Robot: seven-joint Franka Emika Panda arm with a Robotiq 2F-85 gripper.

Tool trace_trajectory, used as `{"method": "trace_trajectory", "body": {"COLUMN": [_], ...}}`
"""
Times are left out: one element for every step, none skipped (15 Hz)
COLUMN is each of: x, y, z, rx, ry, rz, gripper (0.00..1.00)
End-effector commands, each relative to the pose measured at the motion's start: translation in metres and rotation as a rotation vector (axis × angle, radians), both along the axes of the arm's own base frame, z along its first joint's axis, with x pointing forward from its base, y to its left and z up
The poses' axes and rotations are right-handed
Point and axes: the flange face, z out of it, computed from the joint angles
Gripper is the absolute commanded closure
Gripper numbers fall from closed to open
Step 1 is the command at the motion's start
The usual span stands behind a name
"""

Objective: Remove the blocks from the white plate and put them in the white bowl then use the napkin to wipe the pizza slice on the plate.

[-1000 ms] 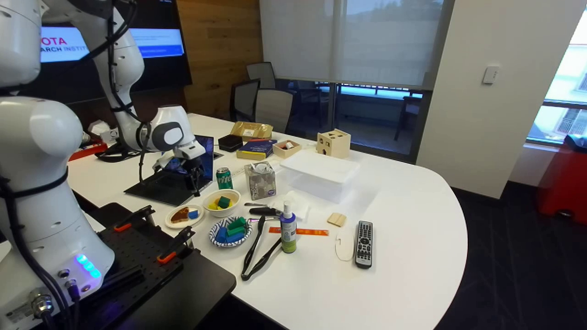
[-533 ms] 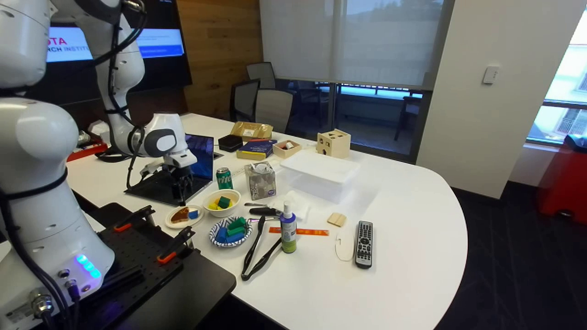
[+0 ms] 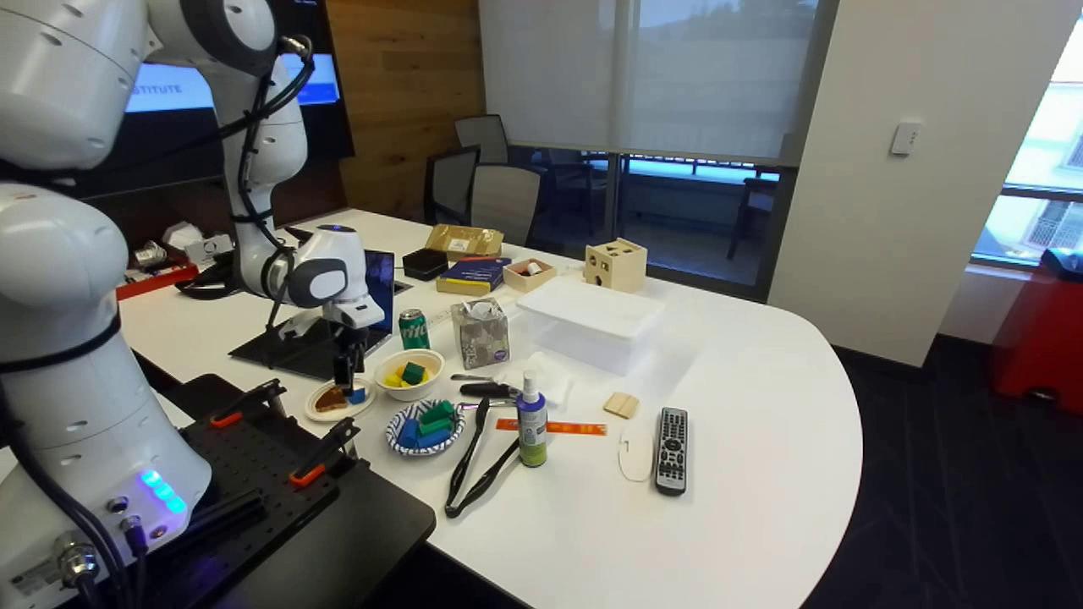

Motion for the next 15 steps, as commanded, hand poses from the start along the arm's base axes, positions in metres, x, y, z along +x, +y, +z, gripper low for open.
{"method": "trace_trajectory", "body": {"x": [0.009, 0.009, 0.009, 0.009, 0.008, 0.006, 0.006, 0.004, 0.004, 0.003, 0.003, 0.004, 0.004, 0.004, 0.005], "y": [0.0, 0.0, 0.0, 0.0, 0.001, 0.001, 0.002, 0.004, 0.005, 0.005, 0.006, 0.006, 0.007, 0.007, 0.007], "z": [-0.009, -0.012, -0.014, -0.016, -0.018, -0.02, -0.023, -0.026, -0.027, -0.029, -0.03, -0.031, -0.032, -0.033, -0.034], "rx": [0.043, 0.049, 0.055, 0.06, 0.065, 0.071, 0.079, 0.082, 0.083, 0.08, 0.078, 0.072, 0.067, 0.061, 0.059], "ry": [0.022, 0.027, 0.03, 0.034, 0.039, 0.043, 0.046, 0.054, 0.059, 0.061, 0.063, 0.065, 0.066, 0.069, 0.07], "rz": [0.014, 0.016, 0.015, 0.015, 0.014, 0.013, 0.012, 0.015, 0.016, 0.021, 0.025, 0.029, 0.033, 0.034, 0.035], "gripper": [0.0, 0.0, 0.0, 0.0, 0.0, 0.0, 0.0, 0.25, 0.28, 0.34, 0.42, 0.51, 0.58, 0.66, 0.73]}}
